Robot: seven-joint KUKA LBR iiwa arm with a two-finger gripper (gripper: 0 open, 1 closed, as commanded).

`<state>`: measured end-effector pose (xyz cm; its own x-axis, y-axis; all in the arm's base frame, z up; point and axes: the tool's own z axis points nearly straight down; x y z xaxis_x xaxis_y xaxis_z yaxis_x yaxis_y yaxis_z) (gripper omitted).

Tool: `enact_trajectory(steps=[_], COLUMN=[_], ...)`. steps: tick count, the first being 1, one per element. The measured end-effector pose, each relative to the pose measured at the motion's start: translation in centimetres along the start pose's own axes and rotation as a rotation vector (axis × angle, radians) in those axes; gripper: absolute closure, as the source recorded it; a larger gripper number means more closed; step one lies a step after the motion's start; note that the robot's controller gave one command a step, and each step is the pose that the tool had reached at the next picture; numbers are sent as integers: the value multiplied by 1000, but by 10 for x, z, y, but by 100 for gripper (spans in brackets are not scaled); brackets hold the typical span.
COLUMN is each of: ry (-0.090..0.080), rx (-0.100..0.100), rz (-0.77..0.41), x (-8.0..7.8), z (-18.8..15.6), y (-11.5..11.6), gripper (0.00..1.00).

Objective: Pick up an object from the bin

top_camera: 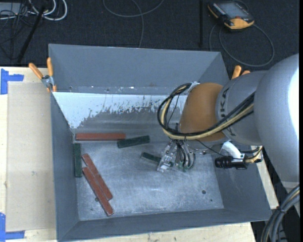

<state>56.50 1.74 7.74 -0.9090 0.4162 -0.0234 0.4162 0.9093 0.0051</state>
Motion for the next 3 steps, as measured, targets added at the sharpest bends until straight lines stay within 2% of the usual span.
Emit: enact_trajectory(steps=[2, 3], ry=[6, 26], rx=[2, 9], rz=[0, -2], x=[1, 6], z=[-3, -19], y=[0, -2], gripper=[100, 100])
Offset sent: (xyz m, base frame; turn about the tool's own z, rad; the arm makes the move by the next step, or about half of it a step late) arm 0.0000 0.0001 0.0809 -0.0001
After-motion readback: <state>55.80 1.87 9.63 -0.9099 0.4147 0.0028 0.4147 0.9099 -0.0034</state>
